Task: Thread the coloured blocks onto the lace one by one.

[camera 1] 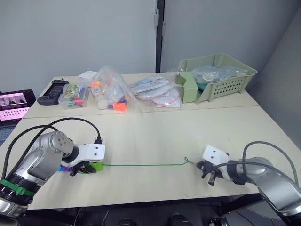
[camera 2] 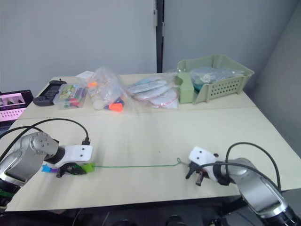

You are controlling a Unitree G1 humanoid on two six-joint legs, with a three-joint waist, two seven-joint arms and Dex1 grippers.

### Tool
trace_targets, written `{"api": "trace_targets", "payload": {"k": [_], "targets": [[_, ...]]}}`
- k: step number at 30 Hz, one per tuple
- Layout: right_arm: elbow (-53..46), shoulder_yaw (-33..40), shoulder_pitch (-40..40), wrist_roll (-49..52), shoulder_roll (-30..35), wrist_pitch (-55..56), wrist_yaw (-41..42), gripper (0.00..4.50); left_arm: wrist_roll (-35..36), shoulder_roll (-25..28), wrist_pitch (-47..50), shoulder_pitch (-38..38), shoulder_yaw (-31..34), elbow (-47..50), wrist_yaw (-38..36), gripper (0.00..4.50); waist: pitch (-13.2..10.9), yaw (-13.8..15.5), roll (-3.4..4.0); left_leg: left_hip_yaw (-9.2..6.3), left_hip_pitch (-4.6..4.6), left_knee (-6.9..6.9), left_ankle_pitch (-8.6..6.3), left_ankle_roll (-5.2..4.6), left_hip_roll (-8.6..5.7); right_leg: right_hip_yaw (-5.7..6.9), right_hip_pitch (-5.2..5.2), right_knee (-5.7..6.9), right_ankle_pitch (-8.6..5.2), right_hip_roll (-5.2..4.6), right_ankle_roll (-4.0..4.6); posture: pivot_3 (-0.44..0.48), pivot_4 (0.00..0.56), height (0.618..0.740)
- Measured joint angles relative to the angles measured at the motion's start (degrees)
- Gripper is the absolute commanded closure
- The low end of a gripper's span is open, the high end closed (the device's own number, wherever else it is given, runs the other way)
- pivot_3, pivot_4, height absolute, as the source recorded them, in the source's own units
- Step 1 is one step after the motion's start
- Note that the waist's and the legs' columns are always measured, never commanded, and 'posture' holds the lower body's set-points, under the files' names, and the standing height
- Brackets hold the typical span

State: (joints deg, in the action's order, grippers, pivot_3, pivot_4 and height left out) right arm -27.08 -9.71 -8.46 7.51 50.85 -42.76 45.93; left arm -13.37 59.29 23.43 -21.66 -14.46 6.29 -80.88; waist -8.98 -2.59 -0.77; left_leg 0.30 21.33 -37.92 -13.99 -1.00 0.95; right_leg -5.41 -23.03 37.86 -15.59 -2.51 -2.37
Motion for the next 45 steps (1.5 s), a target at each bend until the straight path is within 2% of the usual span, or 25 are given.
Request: {"api": "trace_targets", "payload": {"k": [6, 8, 10, 13, 16, 19, 21, 24, 28, 38, 45], "targets": [[1.1, 0.9, -1.3, 1.0, -1.1, 0.0, 0.3, 1.53, 0.8, -0.2, 0.8, -1.4, 1.1, -0.3, 0.7, 0.02, 0.0, -0.1, -0.09, 0.0, 0.21, 0.0, 0.0, 0.0, 0.01, 0.01, -0.15, -0.07, 0.0, 0.01, 0.01, 0.0, 0.15, 0.74], [0.8, 2.8, -0.7, 3.0, -1.1, 0.9, 1.5, 0.84, 2.0, -0.2, 2.0, -2.0, 1.0, 0.5, -0.2, 0.0, -0.1, 0.0, -0.21, -0.03, 0.48, 0.0, -0.01, -0.01, 0.01, 0.04, -0.3, -0.14, 0.02, 0.01, 0.02, 0.0, 0.15, 0.74], [-0.8, 6.2, 0.8, 5.9, -1.8, 1.6, 2.7, 0.11, 4.5, 0.3, 3.7, -2.3, 1.0, 2.3, -2.2, 0.0, -0.3, 0.1, -0.51, -0.1, 0.9, -0.05, 0.0, 0.0, 0.01, 0.08, -0.65, -0.14, 0.26, 0.01, 0.39, 0.0, 0.15, 0.74], [-3.6, 11.9, 1.4, 9.8, -2.3, 1.7, 3.2, 0.05, 9.1, 3.0, 5.7, -2.5, 2.3, 4.2, -5.8, 0.0, -0.3, 0.1, -0.69, -0.3, 1.76, -0.5, -0.01, 0.0, 0.02, 0.12, -1.44, 0.13, 0.34, 0.01, 0.38, 0.0, 0.15, 0.74], [-6.5, 19.1, 3.4, 15.3, -4.5, 0.0, 3.0, 0.05, 15.8, 6.7, 7.4, -2.5, 8.7, 2.9, -8.9, 0.0, -0.4, 0.1, -0.83, -0.37, 1.82, -0.61, -0.02, -0.02, 0.05, 0.27, -1.4, 0.12, 0.35, -0.01, 0.38, 0.0, 0.15, 0.74], [-8.9, 23.4, 5.0, 19.8, -6.7, -1.9, 1.8, 0.05, 22.8, 7.0, 10.9, -2.6, 15.1, 1.6, -9.9, 0.0, -0.4, 0.2, -0.83, -0.36, 1.77, -0.77, -0.03, -0.03, 0.05, 0.36, -1.23, 0.13, 0.33, -0.04, 0.36, 0.0, 0.15, 0.74], [-9.9, 25.6, 6.1, 22.9, -8.1, -3.5, 0.6, 0.05, 27.5, 5.3, 13.9, -2.5, 19.3, 0.6, -9.2, 0.0, -0.4, 0.4, -0.84, -0.37, 1.78, -0.86, -0.02, -0.03, 0.04, 0.4, -1.19, 0.12, 0.36, -0.05, 0.33, 0.0, 0.15, 0.74], [-10.9, 31.2, 8.7, 27.1, -11.4, -4.5, -2.6, 0.05, 34.6, -2.9, 15.5, -2.9, 29.1, -3.3, -2.3, 0.0, -0.4, 0.9, -0.85, -0.4, 1.8, -0.99, -0.02, -0.02, 0.03, 0.45, -1.15, 0.13, 0.41, -0.07, 0.28, 0.0, 0.15, 0.74], [-9.4, 35.5, 14.6, 26.5, -11.5, -3.0, -4.5, 0.05, 39.6, -4.2, 19.6, 0.5, 35.0, -7.4, 1.5, 0.0, -0.4, 0.8, -0.95, -0.4, 1.77, -0.91, -0.03, -0.02, 0.01, 0.42, -1.17, 0.13, 0.42, -0.12, 0.28, 0.0, 0.15, 0.74], [-2.3, 39.1, 22.6, 24.1, -11.7, 6.1, -3.1, 0.05, 40.8, -4.8, 14.7, 14.1, 39.8, -10.1, 4.1, 0.0, -0.4, 0.5, -0.95, -0.37, 1.6, -0.88, -0.03, -0.01, 0.1, 0.3, -1.09, 0.14, 0.45, -0.17, 0.32, 0.0, 0.15, 0.74], [1.7, 39.7, 23.6, 24.1, -9.9, 9.0, -0.3, 0.05, 40.4, -3.3, 9.5, 17.1, 40.6, -13.6, 5.7, 0.0, -0.4, 0.5, -0.95, -0.34, 1.57, -0.87, -0.03, 0.0, 0.11, 0.27, -1.08, 0.13, 0.45, -0.17, 0.32, 0.0, 0.15, 0.74]]}}
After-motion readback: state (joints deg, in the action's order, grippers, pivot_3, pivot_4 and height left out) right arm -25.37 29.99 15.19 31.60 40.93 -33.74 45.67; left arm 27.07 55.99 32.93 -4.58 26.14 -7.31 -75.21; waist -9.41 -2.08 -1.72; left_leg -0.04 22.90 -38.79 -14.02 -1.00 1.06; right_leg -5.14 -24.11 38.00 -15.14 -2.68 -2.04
